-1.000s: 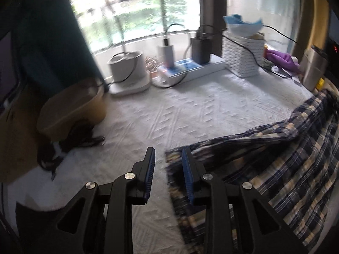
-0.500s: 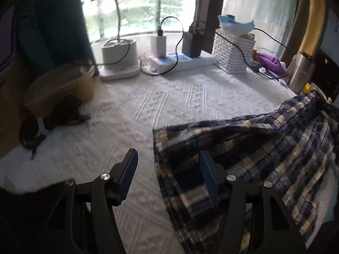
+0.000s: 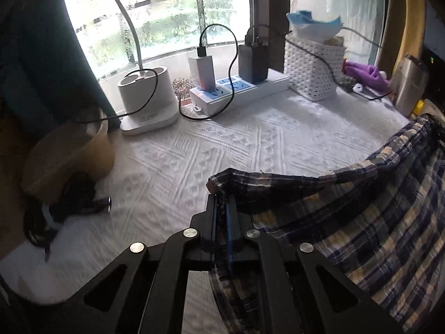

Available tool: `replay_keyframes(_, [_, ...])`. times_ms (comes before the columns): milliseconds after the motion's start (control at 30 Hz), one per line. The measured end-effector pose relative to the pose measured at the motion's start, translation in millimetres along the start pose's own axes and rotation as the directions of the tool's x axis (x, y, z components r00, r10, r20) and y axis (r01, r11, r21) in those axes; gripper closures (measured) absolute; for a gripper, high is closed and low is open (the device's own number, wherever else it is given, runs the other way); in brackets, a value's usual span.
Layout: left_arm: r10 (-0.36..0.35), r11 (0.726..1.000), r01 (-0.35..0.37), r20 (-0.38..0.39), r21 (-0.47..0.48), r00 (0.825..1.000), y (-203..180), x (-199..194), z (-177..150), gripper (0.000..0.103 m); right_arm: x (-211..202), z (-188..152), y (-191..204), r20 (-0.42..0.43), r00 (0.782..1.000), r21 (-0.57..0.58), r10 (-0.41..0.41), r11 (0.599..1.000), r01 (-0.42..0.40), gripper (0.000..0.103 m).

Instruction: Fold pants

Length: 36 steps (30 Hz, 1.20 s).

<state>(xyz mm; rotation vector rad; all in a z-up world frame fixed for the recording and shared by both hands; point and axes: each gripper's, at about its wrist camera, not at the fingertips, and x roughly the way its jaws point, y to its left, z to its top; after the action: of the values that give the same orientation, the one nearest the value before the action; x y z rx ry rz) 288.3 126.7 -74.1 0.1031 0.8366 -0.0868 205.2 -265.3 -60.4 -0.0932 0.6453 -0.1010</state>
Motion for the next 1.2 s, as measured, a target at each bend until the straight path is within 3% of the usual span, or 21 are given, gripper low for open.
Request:
replay_keyframes(67, [0.006, 1.000, -0.006, -0.044, 0.000, 0.999, -1.1, 13.7, 4.7, 0.097, 12.0, 2.5, 1.8, -0.046, 0.999, -0.002, -0.009, 1.000, 0.008, 0.083])
replay_keyframes(133, [0.012, 1.000, -0.013, -0.088, -0.010, 0.996, -0.5, 21.4, 5.9, 0.096, 17.0, 3.2, 2.6, -0.061, 0.998, 0.006, -0.023, 1.000, 0.023, 0.072])
replay_keyframes(200, [0.015, 0.999, -0.017, -0.092, -0.029, 0.996, 2.6, 17.6, 4.2, 0.091, 13.3, 3.5, 1.2, -0.042, 0.997, 0.007, -0.058, 0.998, 0.058, 0.038])
replay_keyframes(267, [0.041, 0.998, -0.045, -0.085, -0.046, 0.996, 6.5, 9.8, 3.0, 0.081, 5.5, 3.0, -4.8, -0.014, 0.997, 0.025, -0.070, 0.997, 0.070, 0.026])
replay_keyframes(333, [0.062, 0.995, -0.068, -0.082, -0.071, 0.995, 12.2, -3.0, 0.2, 0.070, -4.6, 3.3, -11.1, 0.005, 0.996, 0.032, -0.086, 0.996, 0.086, 0.026])
replay_keyframes(567, [0.048, 0.992, -0.053, -0.043, -0.117, 0.998, 13.2, -60.7, -34.3, 0.066, -39.5, -13.4, -22.4, 0.041, 0.997, 0.039, -0.068, 0.997, 0.066, 0.026])
replay_keyframes(767, [-0.023, 0.985, 0.017, -0.038, -0.170, 0.999, -2.8, -99.7, -84.5, 0.060, -60.2, -41.2, -41.9, 0.039, 0.999, 0.115, -0.004, 0.993, 0.000, 0.026])
replay_keyframes(867, [-0.059, 0.980, 0.050, -0.043, -0.191, 0.997, -12.7, -107.6, -102.7, 0.055, -72.3, -51.5, -50.6, 0.054, 0.998, 0.129, 0.013, 0.991, -0.020, 0.026])
replay_keyframes(967, [-0.068, 0.977, 0.055, -0.058, -0.208, 0.996, -22.5, -110.6, -120.9, 0.055, -76.5, -59.7, -55.3, 0.052, 0.998, 0.142, 0.042, 0.989, -0.049, 0.035])
replay_keyframes(1200, [-0.087, 0.967, 0.074, -0.041, -0.242, 0.995, -33.3, -125.6, -144.5, 0.055, -66.3, -79.0, -58.4, 0.033, 0.993, 0.205, 0.112, 0.972, -0.116, 0.036])
